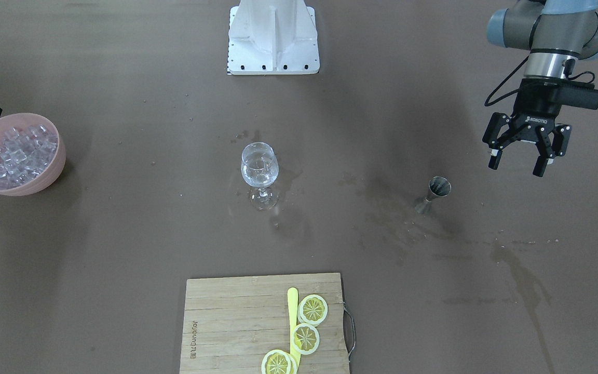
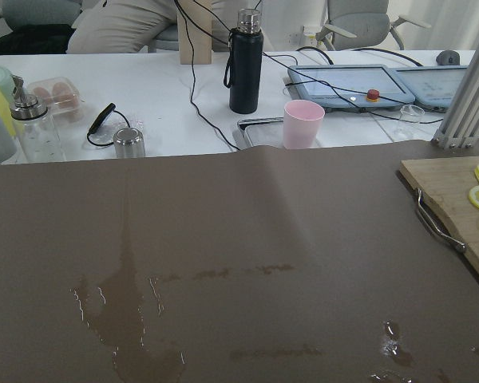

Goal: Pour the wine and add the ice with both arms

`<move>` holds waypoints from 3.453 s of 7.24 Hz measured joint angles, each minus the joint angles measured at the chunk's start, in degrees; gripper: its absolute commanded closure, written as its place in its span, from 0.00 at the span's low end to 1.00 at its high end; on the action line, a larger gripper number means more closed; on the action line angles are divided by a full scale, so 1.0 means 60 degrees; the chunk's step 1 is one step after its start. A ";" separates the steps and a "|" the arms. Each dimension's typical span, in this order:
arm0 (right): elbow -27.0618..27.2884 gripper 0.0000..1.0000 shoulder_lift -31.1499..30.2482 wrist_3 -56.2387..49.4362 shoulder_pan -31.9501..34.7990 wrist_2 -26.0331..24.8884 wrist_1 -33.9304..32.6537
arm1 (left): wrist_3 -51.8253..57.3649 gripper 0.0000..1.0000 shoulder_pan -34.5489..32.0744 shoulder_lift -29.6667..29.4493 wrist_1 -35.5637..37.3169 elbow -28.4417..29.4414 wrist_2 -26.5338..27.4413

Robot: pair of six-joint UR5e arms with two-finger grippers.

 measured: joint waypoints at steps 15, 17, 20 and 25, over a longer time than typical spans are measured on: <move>-0.2073 0.06 0.0659 0.1062 -0.1637 -0.1442 0.1284 | 0.0202 0.02 0.0006 -0.0159 0.0215 0.0185 -0.0020; -0.2150 0.20 0.0666 0.1059 -0.1704 -0.1447 0.1286 | 0.0205 0.02 0.0006 -0.0159 0.0202 0.0185 -0.0024; -0.2192 0.31 0.0676 0.1067 -0.1752 -0.1444 0.1286 | 0.0205 0.02 0.0006 -0.0159 0.0189 0.0274 -0.0025; -0.2232 0.37 0.0677 0.1054 -0.1809 -0.1444 0.1285 | 0.0205 0.02 0.0006 -0.0149 0.0143 0.0373 -0.0025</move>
